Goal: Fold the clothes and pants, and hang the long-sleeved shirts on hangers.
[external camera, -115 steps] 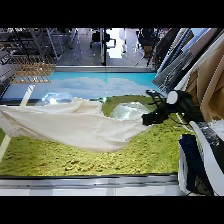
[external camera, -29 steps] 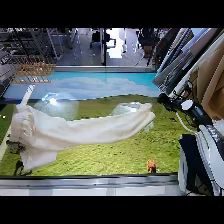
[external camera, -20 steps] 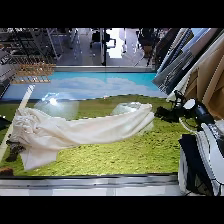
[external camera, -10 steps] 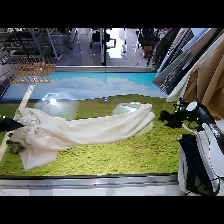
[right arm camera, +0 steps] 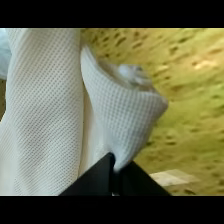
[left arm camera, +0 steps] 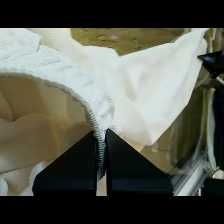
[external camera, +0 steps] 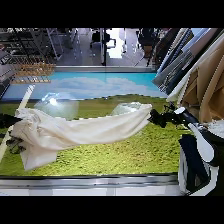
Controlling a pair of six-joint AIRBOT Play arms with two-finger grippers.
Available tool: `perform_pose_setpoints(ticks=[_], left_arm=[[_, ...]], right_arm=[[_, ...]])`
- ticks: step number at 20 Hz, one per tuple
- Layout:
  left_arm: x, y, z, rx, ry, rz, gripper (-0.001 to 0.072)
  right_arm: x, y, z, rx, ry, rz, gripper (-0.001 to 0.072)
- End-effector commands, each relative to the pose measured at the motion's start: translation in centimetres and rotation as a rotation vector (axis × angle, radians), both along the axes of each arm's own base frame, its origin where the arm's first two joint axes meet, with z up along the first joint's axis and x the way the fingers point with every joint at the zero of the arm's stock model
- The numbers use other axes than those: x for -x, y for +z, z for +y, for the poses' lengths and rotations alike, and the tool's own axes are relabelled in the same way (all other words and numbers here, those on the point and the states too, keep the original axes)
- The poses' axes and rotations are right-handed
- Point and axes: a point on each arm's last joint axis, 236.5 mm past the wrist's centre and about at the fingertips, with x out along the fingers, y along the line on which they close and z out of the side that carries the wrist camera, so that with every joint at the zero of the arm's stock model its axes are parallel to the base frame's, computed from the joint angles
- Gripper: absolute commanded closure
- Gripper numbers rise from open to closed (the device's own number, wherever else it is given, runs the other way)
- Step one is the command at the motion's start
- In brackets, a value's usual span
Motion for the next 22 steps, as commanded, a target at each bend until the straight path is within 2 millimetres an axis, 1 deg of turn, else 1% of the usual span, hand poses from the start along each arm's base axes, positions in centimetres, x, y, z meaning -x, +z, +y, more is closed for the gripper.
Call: perform_pose_setpoints(ticks=[1,2,3,5,6,7,8,9,10,11,12,13,14,15,16,17,18,19,20,21,22], left_arm=[[-0.9,4.5,-0.4,0.160,0.042,-0.087,0.0691],[-1.2,6.6,-0.3,0.194,0.058,-0.144,0.0691],[-1.3,9.6,0.0,0.229,0.079,-0.224,0.0691],[-0.8,16.5,0.9,0.284,0.127,-0.404,0.0692],[-0.1,20.4,1.5,0.301,0.158,-0.504,0.0692],[0.9,24.1,2.2,0.312,0.191,-0.597,0.0692],[2.2,27.8,2.8,0.317,0.226,-0.690,0.0692],[3.4,30.6,3.5,0.313,0.267,-0.752,0.0692],[4.4,32.6,4.3,0.282,0.317,-0.796,0.0692],[5.0,33.4,5.2,0.233,0.367,-0.808,0.0693],[5.2,33.2,6.2,0.176,0.413,-0.792,0.0692],[5.2,32.0,6.9,0.125,0.434,-0.752,0.0692],[4.9,29.4,7.6,0.057,0.444,-0.672,0.0692],[4.5,25.8,8.3,-0.021,0.445,-0.563,0.0692],[4.3,22.1,8.8,-0.089,0.433,-0.452,0.0691],[4.3,18.2,9.2,-0.141,0.411,-0.338,0.0692],[4.2,15.0,9.5,-0.158,0.396,-0.238,0.0692],[4.0,12.2,9.7,-0.148,0.396,-0.145,0.0691],[3.6,9.6,9.7,-0.122,0.390,-0.069,0.0691],[3.0,7.7,9.3,-0.086,0.376,-0.025,0.0691],[2.3,5.8,8.8,-0.045,0.363,0.014,0.0691]], right_arm=[[-0.4,1.7,1.9,-0.010,0.119,-0.066,0.0690],[0.0,4.1,2.2,0.008,0.185,-0.094,0.0690],[0.7,6.8,2.1,0.048,0.249,-0.116,0.0690],[3.5,13.4,0.5,0.213,0.377,-0.150,0.0690],[5.1,16.6,-0.7,0.302,0.390,-0.160,0.0690],[7.0,20.4,-2.0,0.397,0.381,-0.186,0.0690],[8.7,24.0,-2.9,0.473,0.355,-0.233,0.0690],[10.5,28.2,-3.4,0.539,0.314,-0.312,0.0690],[12.0,31.9,-3.3,0.576,0.273,-0.403,0.0690],[13.4,35.7,-3.1,0.600,0.211,-0.507,0.0690],[14.3,38.3,-3.1,0.607,0.153,-0.580,0.0691],[15.1,39.5,-3.1,0.610,0.126,-0.606,0.0691],[15.2,39.0,-3.2,0.603,0.120,-0.581,0.0691],[14.8,37.2,-3.2,0.583,0.137,-0.522,0.0691],[14.1,34.8,-3.2,0.555,0.166,-0.444,0.0691],[13.3,31.5,-3.1,0.513,0.193,-0.337,0.0690],[12.6,28.1,-3.1,0.473,0.217,-0.234,0.0690],[11.7,24.4,-2.9,0.423,0.236,-0.132,0.0689],[10.7,21.0,-2.7,0.373,0.244,-0.051,0.0689],[9.4,17.5,-2.4,0.325,0.252,0.013,0.0688],[7.8,14.6,-2.0,0.279,0.242,0.040,0.0688]])
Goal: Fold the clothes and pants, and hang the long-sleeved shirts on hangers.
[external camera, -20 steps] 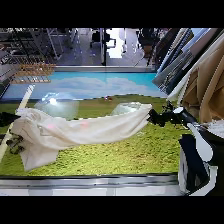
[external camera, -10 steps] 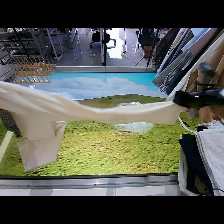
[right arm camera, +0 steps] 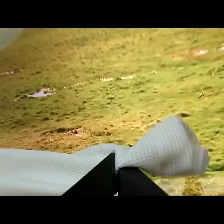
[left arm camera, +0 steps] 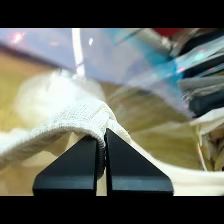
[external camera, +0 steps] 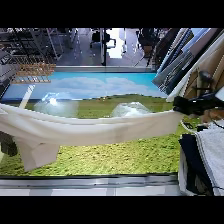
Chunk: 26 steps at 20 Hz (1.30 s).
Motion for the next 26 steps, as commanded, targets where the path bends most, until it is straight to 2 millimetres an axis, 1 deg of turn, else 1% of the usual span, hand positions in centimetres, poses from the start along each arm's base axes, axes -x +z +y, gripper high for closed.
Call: perform_pose_setpoints(ticks=[1,2,3,4,5,6,7,9,11,12,13,14,15,17,18,19,20,21,22,23,24,25,26], left_arm=[[-0.8,-8.6,-0.8,0.082,-0.042,0.230,0.0692],[-1.3,-9.9,-1.5,0.105,-0.066,0.248,0.0691],[-1.7,-10.9,-2.0,0.121,-0.082,0.260,0.0691],[-2.0,-11.7,-2.5,0.133,-0.095,0.271,0.0691],[-2.3,-12.2,-2.8,0.142,-0.104,0.279,0.0691],[-2.3,-12.6,-2.9,0.148,-0.106,0.283,0.0691],[-2.4,-12.7,-2.8,0.149,-0.104,0.284,0.0691],[-2.2,-12.7,-2.4,0.152,-0.095,0.284,0.0691],[-2.1,-12.6,-2.2,0.155,-0.090,0.280,0.0691],[-2.1,-12.6,-2.2,0.157,-0.089,0.278,0.0691],[-2.1,-12.6,-2.2,0.157,-0.089,0.278,0.0691],[-2.1,-12.6,-2.2,0.157,-0.089,0.278,0.0691],[-2.1,-12.6,-2.2,0.157,-0.089,0.278,0.0691],[-2.1,-12.6,-2.2,0.157,-0.089,0.278,0.0690],[-2.1,-12.6,-2.2,0.157,-0.089,0.278,0.0690],[-2.1,-12.6,-2.2,0.157,-0.089,0.278,0.0690],[-2.0,-12.5,-2.3,0.160,-0.093,0.278,0.0690],[-1.9,-12.3,-2.6,0.169,-0.106,0.275,0.0691],[-1.6,-11.9,-2.8,0.185,-0.114,0.276,0.0691],[-1.4,-11.2,-3.0,0.199,-0.120,0.270,0.0691],[-1.3,-9.8,-3.1,0.209,-0.124,0.245,0.0691],[-1.2,-7.7,-3.3,0.221,-0.129,0.193,0.0692],[-1.2,-4.9,-3.4,0.234,-0.129,0.122,0.0691]], right_arm=[[-4.0,-10.3,1.6,-0.154,-0.029,0.170,0.0686],[-5.6,-12.0,2.1,-0.185,-0.013,0.148,0.0630],[-6.5,-13.3,2.5,-0.200,0.017,0.131,0.0506],[-6.7,-14.2,2.2,-0.180,0.044,0.130,0.0341],[-6.5,-14.8,1.3,-0.142,0.049,0.140,0.0258],[-6.1,-15.3,-0.2,-0.089,0.048,0.152,0.0260],[-6.0,-15.6,-1.1,-0.061,0.057,0.153,0.0260],[-6.3,-15.8,-2.4,-0.055,0.061,0.134,0.0260],[-7.2,-16.6,-3.2,-0.037,0.061,0.105,0.0259],[-7.8,-17.2,-3.4,-0.033,0.059,0.088,0.0254],[-8.6,-17.5,-3.1,-0.050,0.061,0.063,0.0231],[-9.4,-17.8,-2.4,-0.079,0.074,0.030,0.0220],[-10.4,-17.9,-1.7,-0.109,0.084,-0.009,0.0182],[-11.6,-18.6,-1.2,-0.155,0.057,-0.042,0.0184],[-11.8,-19.2,-0.9,-0.180,0.048,-0.038,0.0186],[-11.7,-19.7,-0.3,-0.206,0.055,-0.026,0.0216],[-11.2,-20.0,0.2,-0.222,0.082,-0.011,0.0402],[-10.6,-19.9,0.6,-0.228,0.103,0.008,0.0632],[-10.0,-19.5,0.9,-0.235,0.124,0.026,0.0688],[-9.4,-18.6,1.1,-0.236,0.147,0.034,0.0689],[-8.6,-17.0,1.5,-0.234,0.174,0.035,0.0689],[-7.9,-15.1,1.7,-0.227,0.201,0.027,0.0689],[-7.1,-12.6,1.9,-0.212,0.226,0.009,0.0689]])
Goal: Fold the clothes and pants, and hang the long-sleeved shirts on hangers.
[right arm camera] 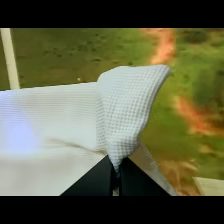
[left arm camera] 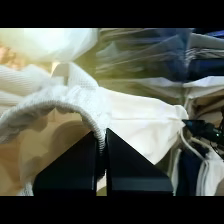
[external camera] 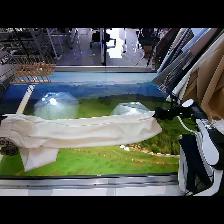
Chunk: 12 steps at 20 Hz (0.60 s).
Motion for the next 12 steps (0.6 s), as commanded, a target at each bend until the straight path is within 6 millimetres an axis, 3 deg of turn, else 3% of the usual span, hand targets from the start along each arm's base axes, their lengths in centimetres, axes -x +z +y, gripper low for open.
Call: perform_pose_setpoints(ticks=[1,2,4,6,8,9,12], left_arm=[[0.3,8.4,-0.6,0.071,0.017,-0.207,0.0692],[0.5,12.4,-0.6,0.093,0.037,-0.316,0.0691],[2.2,22.3,-0.2,0.152,0.099,-0.593,0.0691],[5.9,32.0,0.4,0.219,0.161,-0.871,0.0691],[11.5,40.3,0.3,0.280,0.186,-1.144,0.0691],[15.3,44.1,-0.2,0.298,0.184,-1.299,0.0691],[26.4,52.0,-3.2,0.259,0.178,-1.731,0.0691]], right_arm=[[2.9,6.7,1.2,0.014,0.086,-0.040,0.0690],[3.6,10.2,1.4,0.031,0.095,-0.101,0.0690],[4.8,18.0,1.6,0.076,0.061,-0.271,0.0690],[6.9,26.8,1.2,0.151,-0.015,-0.495,0.0690],[10.4,36.1,0.2,0.251,-0.126,-0.760,0.0690],[12.9,40.9,-0.4,0.304,-0.190,-0.909,0.0690],[21.8,52.3,-1.3,0.450,-0.329,-1.301,0.0690]])
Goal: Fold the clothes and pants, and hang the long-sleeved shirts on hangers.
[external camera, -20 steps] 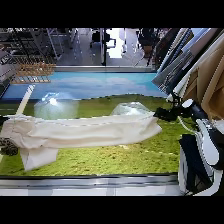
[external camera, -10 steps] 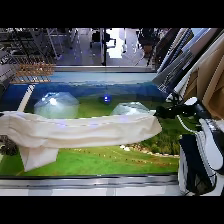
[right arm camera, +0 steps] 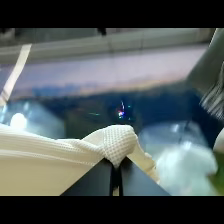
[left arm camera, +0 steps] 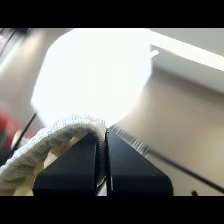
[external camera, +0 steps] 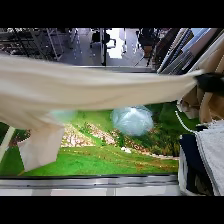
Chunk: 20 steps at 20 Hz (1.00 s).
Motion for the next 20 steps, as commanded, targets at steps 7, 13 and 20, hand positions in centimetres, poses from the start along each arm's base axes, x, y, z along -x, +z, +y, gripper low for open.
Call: perform_pose_setpoints(ticks=[7,13,20], left_arm=[[19.2,12.7,-6.1,-0.213,0.441,-0.589,0.0691],[4.3,-2.4,4.5,-0.384,0.666,0.275,0.0691],[-3.4,-12.1,4.6,-0.320,0.334,0.479,0.0691]], right_arm=[[14.1,12.9,-0.4,0.177,-0.176,-0.458,0.0690],[8.4,0.6,-0.5,0.159,-0.072,0.038,0.0690],[5.6,-14.7,-0.7,0.072,-0.008,0.453,0.0691]])
